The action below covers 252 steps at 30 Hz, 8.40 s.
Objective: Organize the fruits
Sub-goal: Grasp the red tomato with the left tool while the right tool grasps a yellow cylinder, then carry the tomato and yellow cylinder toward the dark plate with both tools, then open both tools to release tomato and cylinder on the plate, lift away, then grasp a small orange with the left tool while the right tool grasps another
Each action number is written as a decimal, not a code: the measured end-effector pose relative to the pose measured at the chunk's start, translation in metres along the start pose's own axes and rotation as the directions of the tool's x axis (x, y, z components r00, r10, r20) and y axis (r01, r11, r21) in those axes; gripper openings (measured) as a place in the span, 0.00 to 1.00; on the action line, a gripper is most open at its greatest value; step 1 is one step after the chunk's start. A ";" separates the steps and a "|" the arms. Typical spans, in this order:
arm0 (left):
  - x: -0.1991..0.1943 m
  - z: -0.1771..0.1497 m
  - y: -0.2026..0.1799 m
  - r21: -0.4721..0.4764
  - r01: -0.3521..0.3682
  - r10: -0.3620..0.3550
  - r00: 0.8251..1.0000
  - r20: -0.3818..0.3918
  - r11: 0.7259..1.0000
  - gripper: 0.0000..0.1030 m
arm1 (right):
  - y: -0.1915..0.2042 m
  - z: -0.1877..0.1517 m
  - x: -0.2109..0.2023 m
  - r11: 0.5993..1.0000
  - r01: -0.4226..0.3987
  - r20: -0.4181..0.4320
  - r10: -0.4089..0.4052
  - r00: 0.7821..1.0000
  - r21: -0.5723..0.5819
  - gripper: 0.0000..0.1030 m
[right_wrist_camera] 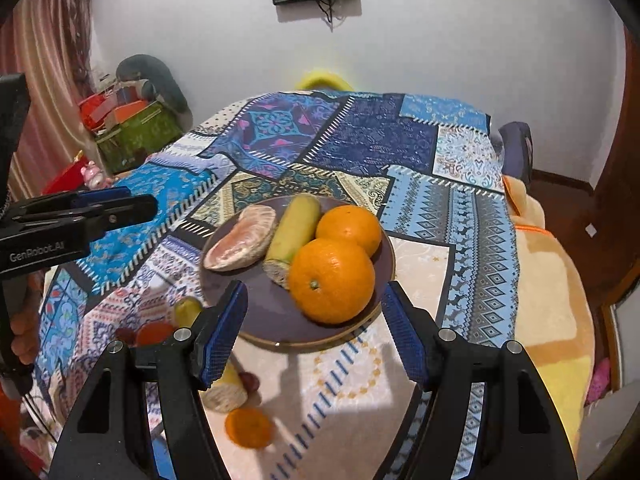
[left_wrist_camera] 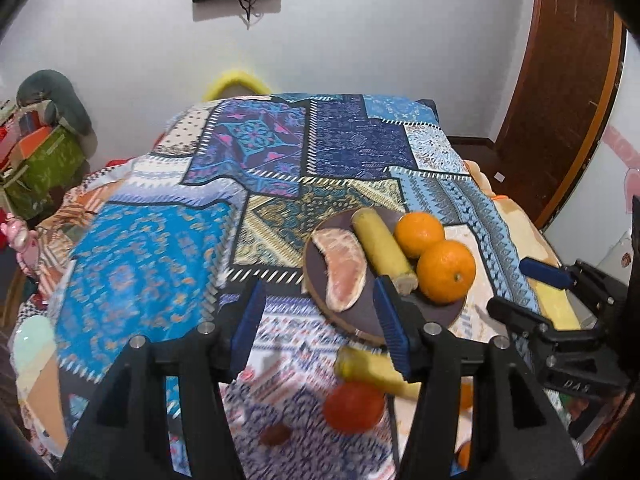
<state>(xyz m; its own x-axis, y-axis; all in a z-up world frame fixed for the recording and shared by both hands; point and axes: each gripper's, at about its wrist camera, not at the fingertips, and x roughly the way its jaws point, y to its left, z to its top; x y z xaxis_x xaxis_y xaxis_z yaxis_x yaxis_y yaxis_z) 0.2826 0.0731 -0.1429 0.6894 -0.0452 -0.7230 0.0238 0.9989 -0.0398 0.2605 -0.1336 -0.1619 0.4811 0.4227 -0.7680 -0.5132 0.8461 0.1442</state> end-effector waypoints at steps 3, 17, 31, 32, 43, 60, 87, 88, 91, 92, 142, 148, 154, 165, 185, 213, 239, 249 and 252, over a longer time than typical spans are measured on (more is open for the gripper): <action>-0.013 -0.014 0.008 -0.002 -0.013 0.013 1.000 -0.004 1.000 0.59 | 0.011 -0.005 -0.007 0.999 -0.002 -0.002 0.002 1.000 -0.034 0.64; -0.007 -0.080 0.023 -0.051 0.033 -0.039 0.990 -0.133 0.998 0.60 | 0.052 -0.043 0.013 0.992 -0.074 -0.121 0.062 0.991 -0.099 0.64; 0.039 -0.094 -0.006 -0.022 0.115 -0.118 0.970 -0.215 0.993 0.60 | 0.046 -0.051 0.043 0.983 -0.175 -0.192 0.160 0.968 -0.063 0.40; 0.042 -0.095 -0.008 -0.020 0.115 -0.116 0.969 -0.220 0.993 0.60 | 0.046 -0.051 0.042 0.982 -0.177 -0.185 0.162 0.969 -0.065 0.40; 0.047 -0.093 -0.017 -0.010 0.143 -0.142 0.971 -0.191 0.990 0.45 | 0.043 -0.048 0.033 0.981 -0.192 -0.169 0.184 0.968 -0.031 0.36; -0.007 -0.118 0.025 -0.079 0.093 -0.104 0.983 -0.148 0.993 0.45 | 0.086 -0.067 0.036 0.972 -0.215 -0.282 0.181 0.942 -0.096 0.34; -0.002 -0.103 0.040 -0.101 0.069 -0.080 0.991 -0.107 0.992 0.45 | 0.095 -0.018 0.091 0.978 -0.197 -0.297 0.171 0.940 -0.063 0.32; -0.002 -0.103 0.039 -0.101 0.069 -0.079 0.991 -0.105 0.992 0.45 | 0.093 -0.019 0.088 0.978 -0.202 -0.291 0.179 0.940 -0.052 0.32; -0.006 -0.098 0.035 -0.096 0.071 -0.080 0.993 -0.093 0.993 0.45 | 0.090 -0.018 0.074 0.978 -0.202 -0.259 0.183 0.949 -0.048 0.31; -0.008 -0.096 0.033 -0.094 0.071 -0.079 0.993 -0.088 0.993 0.45 | 0.088 -0.017 0.068 0.978 -0.201 -0.246 0.184 0.952 -0.047 0.31; 0.086 -0.008 -0.028 -0.017 0.139 -0.140 0.985 -0.097 0.990 0.46 | 0.004 0.040 0.056 0.991 -0.130 -0.042 0.130 0.991 0.004 0.31; 0.077 -0.006 -0.030 -0.007 0.135 -0.135 0.988 -0.077 0.991 0.51 | -0.001 0.044 0.050 0.994 -0.107 -0.027 0.107 0.994 0.003 0.32; 0.062 -0.006 -0.029 -0.006 0.119 -0.119 0.991 -0.062 0.993 0.51 | -0.004 0.039 0.039 0.996 -0.084 -0.024 0.084 0.996 -0.001 0.32; -0.008 -0.014 -0.022 -0.009 0.073 -0.073 0.997 0.010 0.997 0.51 | 0.003 0.020 -0.006 0.997 -0.073 -0.011 0.073 0.997 0.012 0.32; -0.050 -0.076 -0.018 -0.032 0.030 -0.031 0.999 -0.038 0.999 0.60 | 0.030 -0.058 -0.028 0.997 -0.072 -0.121 0.070 0.990 -0.012 0.43; -0.030 -0.102 -0.059 0.001 0.110 -0.109 0.985 -0.137 0.994 0.60 | 0.008 -0.074 -0.026 0.995 -0.083 -0.149 0.089 0.985 0.049 0.31; 0.004 -0.147 -0.134 0.061 0.213 -0.186 0.935 -0.302 0.975 0.36 | -0.017 -0.097 -0.081 0.995 -0.032 -0.067 0.039 0.997 0.094 0.31; -0.007 -0.123 -0.109 0.042 0.181 -0.167 0.960 -0.223 0.983 0.36 | -0.014 -0.086 -0.070 0.996 -0.043 -0.067 0.048 0.997 0.080 0.31; -0.010 -0.110 -0.094 0.030 0.157 -0.148 0.971 -0.190 0.987 0.36 | -0.013 -0.077 -0.066 0.996 -0.046 -0.057 0.050 0.997 0.074 0.31</action>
<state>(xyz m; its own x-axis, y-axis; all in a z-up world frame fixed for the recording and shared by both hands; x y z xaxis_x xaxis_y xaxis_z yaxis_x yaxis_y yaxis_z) 0.1938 -0.0210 -0.2074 0.5281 -0.1940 -0.8267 0.1535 0.9793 -0.1318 0.1808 -0.1979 -0.1615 0.4131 0.4454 -0.7943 -0.4810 0.8474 0.2250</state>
